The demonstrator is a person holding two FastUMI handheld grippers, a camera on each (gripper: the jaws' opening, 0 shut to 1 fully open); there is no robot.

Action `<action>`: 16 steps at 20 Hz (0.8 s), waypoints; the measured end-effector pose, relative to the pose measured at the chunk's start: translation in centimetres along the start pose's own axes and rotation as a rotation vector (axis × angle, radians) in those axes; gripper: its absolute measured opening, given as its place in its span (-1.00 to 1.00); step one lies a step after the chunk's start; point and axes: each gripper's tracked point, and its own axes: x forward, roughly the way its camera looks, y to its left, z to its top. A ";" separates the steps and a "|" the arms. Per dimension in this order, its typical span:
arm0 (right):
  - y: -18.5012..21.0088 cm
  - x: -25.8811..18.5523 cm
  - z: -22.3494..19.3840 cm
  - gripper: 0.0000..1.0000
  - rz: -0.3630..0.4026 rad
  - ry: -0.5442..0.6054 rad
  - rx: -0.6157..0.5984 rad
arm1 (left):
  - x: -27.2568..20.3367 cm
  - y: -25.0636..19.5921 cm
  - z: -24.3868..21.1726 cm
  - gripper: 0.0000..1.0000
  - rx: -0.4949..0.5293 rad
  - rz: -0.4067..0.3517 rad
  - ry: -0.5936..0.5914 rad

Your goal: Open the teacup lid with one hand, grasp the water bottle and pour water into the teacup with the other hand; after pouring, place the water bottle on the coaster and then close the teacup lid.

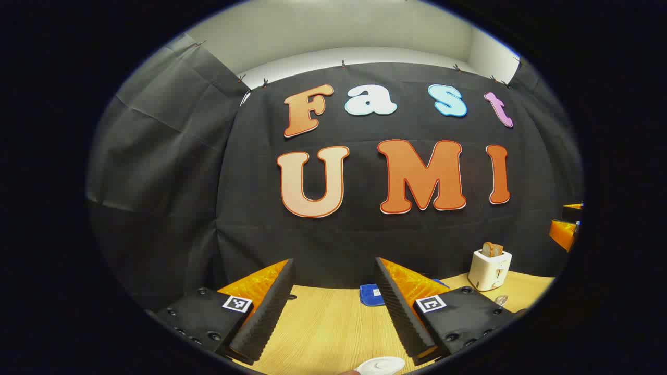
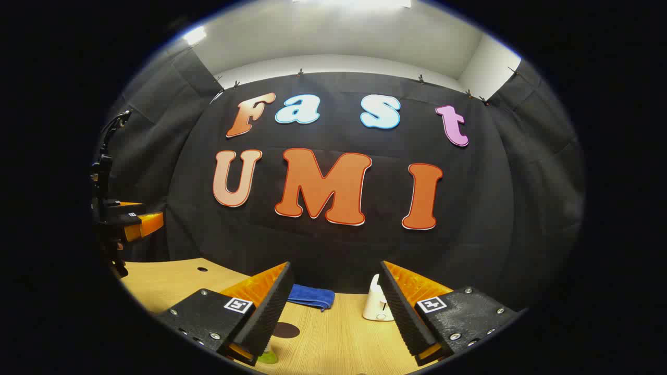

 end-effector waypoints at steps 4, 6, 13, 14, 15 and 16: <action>0.4 0.0 0.3 0.96 0.020 -0.002 0.008 | 0.0 -0.3 0.0 0.96 0.012 -0.001 0.008; 0.6 0.1 0.7 0.96 0.034 -0.010 0.015 | 0.3 -0.4 -0.2 0.96 0.016 0.001 0.017; 0.6 0.9 0.6 0.96 0.044 -0.010 0.028 | 0.5 -0.1 -0.3 0.96 0.013 0.014 0.023; 0.8 1.1 0.7 0.96 0.051 -0.012 0.030 | 0.6 -0.2 -0.2 0.96 0.013 0.013 0.027; 0.8 1.3 1.0 0.96 0.056 -0.012 0.030 | 0.7 -0.3 -0.3 0.96 0.013 0.012 0.029; 0.9 1.4 1.2 0.96 0.060 -0.015 0.028 | 0.8 -0.2 -0.1 0.96 0.014 0.012 0.032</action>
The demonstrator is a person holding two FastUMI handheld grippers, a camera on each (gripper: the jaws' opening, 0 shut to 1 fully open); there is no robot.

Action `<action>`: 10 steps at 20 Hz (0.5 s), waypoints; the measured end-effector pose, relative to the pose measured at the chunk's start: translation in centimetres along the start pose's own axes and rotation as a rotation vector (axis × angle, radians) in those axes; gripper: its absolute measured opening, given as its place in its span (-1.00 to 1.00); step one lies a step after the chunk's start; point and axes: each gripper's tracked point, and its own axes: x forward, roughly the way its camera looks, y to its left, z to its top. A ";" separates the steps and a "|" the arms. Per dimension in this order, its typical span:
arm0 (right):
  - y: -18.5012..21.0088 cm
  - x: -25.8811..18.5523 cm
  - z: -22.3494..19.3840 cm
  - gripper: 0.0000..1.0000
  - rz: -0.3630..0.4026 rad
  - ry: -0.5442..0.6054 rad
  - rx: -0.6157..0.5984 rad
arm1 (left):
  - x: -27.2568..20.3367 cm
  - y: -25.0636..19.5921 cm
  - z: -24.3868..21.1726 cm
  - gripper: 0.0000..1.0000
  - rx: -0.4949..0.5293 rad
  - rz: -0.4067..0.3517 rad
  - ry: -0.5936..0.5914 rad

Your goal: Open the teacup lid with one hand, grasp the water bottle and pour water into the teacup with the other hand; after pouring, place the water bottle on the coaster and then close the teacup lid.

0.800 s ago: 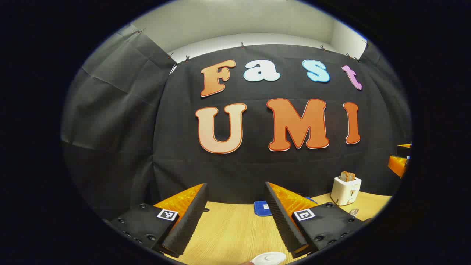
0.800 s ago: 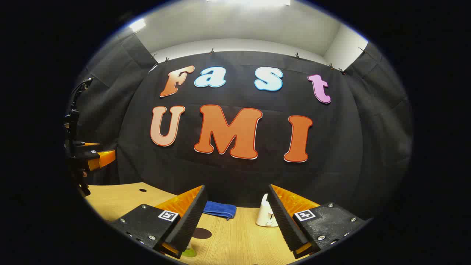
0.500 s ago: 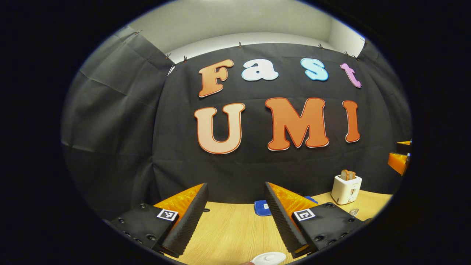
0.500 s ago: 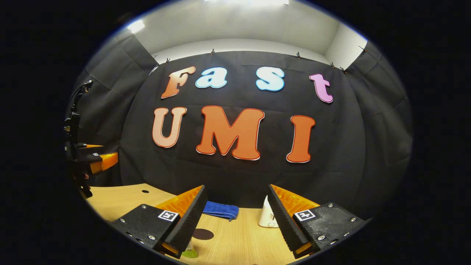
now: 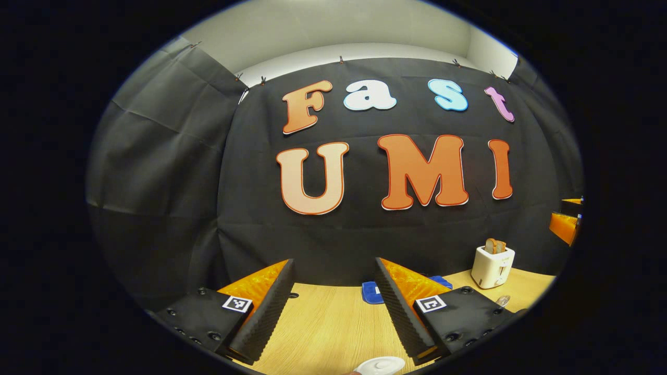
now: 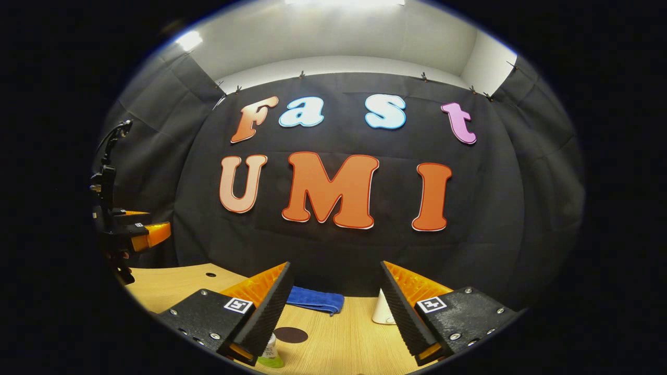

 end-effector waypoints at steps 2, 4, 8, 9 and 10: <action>0.3 0.3 0.4 0.97 0.010 -0.010 0.001 | 0.1 0.0 0.0 0.96 -0.001 0.000 0.007; 0.8 0.3 0.7 0.96 0.026 -0.021 0.006 | 0.1 -0.1 -0.6 0.96 0.001 -0.009 0.020; 1.7 0.0 -0.6 0.96 0.059 -0.010 0.010 | 0.1 -0.6 -2.6 0.96 -0.016 -0.041 0.052; 1.9 -0.1 -0.9 0.96 0.065 -0.006 0.012 | 0.1 -0.5 -3.2 0.96 -0.012 -0.042 0.063; 2.1 -0.1 -1.2 0.96 0.074 -0.003 0.016 | 0.0 -0.6 -3.9 0.96 -0.009 -0.047 0.073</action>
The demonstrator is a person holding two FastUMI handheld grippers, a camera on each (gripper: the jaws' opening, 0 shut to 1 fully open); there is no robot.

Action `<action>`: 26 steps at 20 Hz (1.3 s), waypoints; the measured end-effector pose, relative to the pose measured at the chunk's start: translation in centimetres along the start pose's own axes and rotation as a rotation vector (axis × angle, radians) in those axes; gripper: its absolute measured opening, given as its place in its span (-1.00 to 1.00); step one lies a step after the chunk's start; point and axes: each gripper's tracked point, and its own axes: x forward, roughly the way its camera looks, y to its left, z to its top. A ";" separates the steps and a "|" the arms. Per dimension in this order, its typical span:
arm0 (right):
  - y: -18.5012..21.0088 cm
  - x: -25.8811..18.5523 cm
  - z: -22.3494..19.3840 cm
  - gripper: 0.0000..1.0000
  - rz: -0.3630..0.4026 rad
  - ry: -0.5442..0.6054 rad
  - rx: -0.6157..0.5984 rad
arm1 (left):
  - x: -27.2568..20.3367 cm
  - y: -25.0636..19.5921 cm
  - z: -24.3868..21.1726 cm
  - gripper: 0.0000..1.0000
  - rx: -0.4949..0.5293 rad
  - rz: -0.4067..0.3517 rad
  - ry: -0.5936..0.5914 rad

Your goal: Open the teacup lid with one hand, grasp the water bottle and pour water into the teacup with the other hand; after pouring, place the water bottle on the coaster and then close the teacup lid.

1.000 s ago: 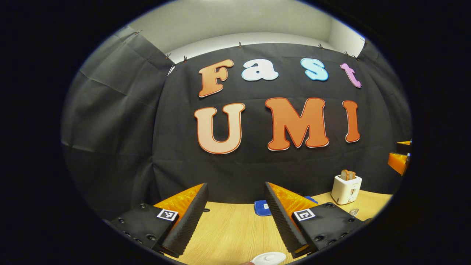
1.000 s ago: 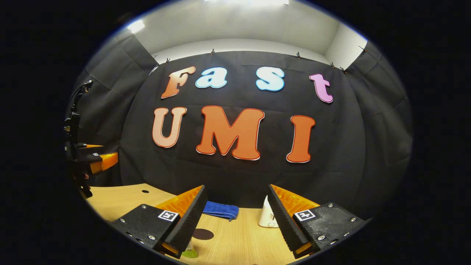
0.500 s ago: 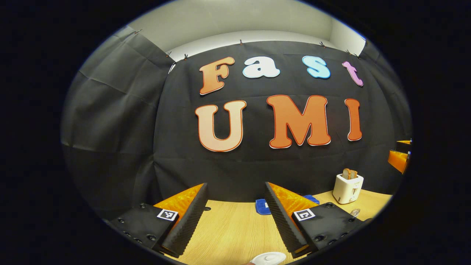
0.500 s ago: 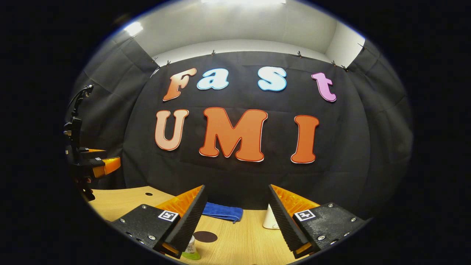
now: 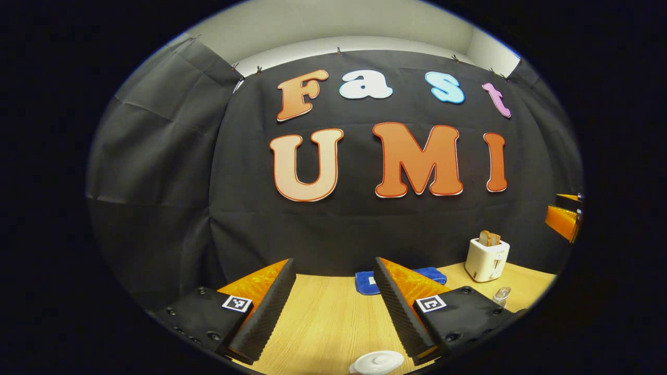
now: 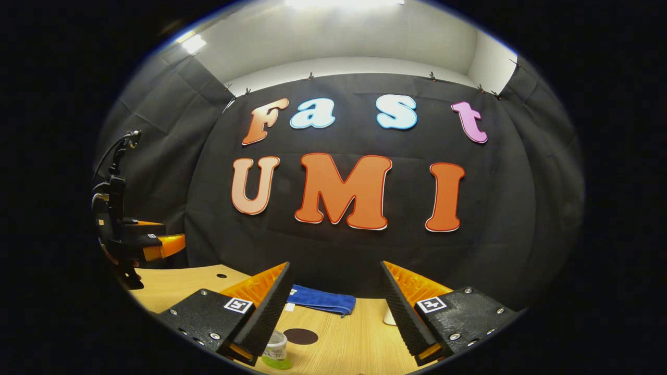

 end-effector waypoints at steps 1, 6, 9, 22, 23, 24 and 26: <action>0.3 -0.2 -0.2 0.96 0.009 0.003 0.003 | -0.1 -0.4 -0.7 0.96 -0.002 -0.012 0.010; 1.6 -0.8 -2.4 0.96 0.047 0.038 0.005 | -0.7 -1.5 -3.1 0.97 -0.001 -0.055 0.043; 2.6 -1.1 -4.7 0.97 0.083 0.092 0.010 | -0.9 -2.7 -5.5 0.96 0.003 -0.092 0.074; 5.8 -3.4 -12.9 0.97 0.243 0.258 0.075 | -2.0 -5.4 -14.7 0.97 0.028 -0.178 0.235; 6.0 -3.8 -13.5 0.97 0.258 0.276 0.089 | -2.2 -5.8 -15.7 0.97 0.024 -0.196 0.257; 6.3 -3.9 -14.0 0.97 0.272 0.288 0.104 | -2.4 -6.0 -16.6 0.97 0.020 -0.204 0.283; 6.4 -4.1 -14.8 0.97 0.280 0.314 0.117 | -2.7 -6.3 -18.0 0.93 0.011 -0.218 0.336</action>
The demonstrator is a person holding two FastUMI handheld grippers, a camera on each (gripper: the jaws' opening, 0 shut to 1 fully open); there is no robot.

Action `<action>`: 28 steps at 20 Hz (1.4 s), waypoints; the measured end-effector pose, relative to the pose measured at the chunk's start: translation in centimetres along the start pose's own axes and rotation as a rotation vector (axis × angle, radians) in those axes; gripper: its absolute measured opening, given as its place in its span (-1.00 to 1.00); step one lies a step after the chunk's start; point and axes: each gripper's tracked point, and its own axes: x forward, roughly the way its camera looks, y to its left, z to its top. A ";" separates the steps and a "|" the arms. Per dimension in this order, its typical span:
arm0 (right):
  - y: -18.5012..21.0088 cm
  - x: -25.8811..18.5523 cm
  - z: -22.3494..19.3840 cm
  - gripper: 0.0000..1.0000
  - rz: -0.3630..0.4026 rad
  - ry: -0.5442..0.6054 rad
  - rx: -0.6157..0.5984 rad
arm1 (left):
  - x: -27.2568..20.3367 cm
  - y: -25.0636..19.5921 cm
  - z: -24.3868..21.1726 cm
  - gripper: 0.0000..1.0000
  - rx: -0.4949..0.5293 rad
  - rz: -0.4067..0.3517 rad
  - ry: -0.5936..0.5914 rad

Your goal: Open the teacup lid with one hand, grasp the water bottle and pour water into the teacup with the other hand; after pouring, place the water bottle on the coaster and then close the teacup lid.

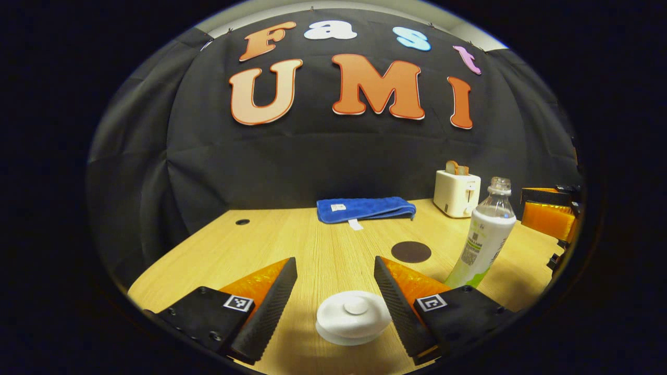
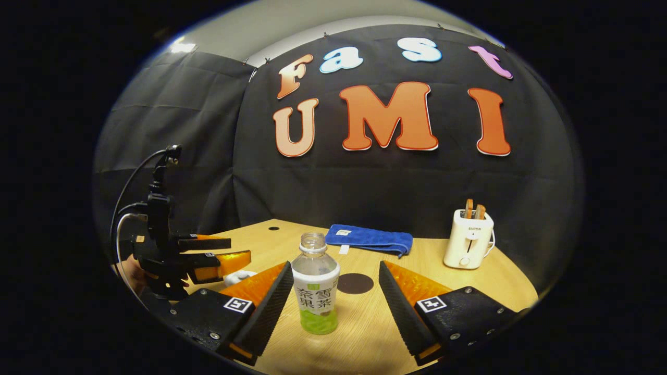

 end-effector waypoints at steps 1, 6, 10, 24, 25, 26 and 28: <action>-0.1 0.1 -0.3 0.97 0.001 0.007 -0.002 | 0.2 -0.1 -0.7 0.84 -0.005 -0.003 0.017; 0.1 0.3 -1.5 0.97 0.018 0.024 -0.032 | 0.9 -0.6 -2.6 0.66 0.012 0.002 0.065; 0.3 0.4 -2.6 0.97 0.029 0.044 -0.045 | 1.1 -1.3 -3.3 0.58 0.053 -0.002 0.065; 0.3 1.1 -4.1 0.97 0.033 0.076 -0.058 | 1.4 -1.5 -3.4 -0.36 0.135 0.026 0.031; 0.5 1.2 -4.4 0.97 0.036 0.082 -0.061 | 1.3 -1.6 -3.3 -0.37 0.134 0.023 0.020; 0.6 1.4 -4.5 0.98 0.037 0.086 -0.063 | 1.3 -1.6 -2.9 -0.37 0.136 0.023 0.012; 0.8 1.8 -4.8 0.97 0.040 0.094 -0.072 | 1.2 -1.7 -2.0 -0.37 0.136 0.023 -0.018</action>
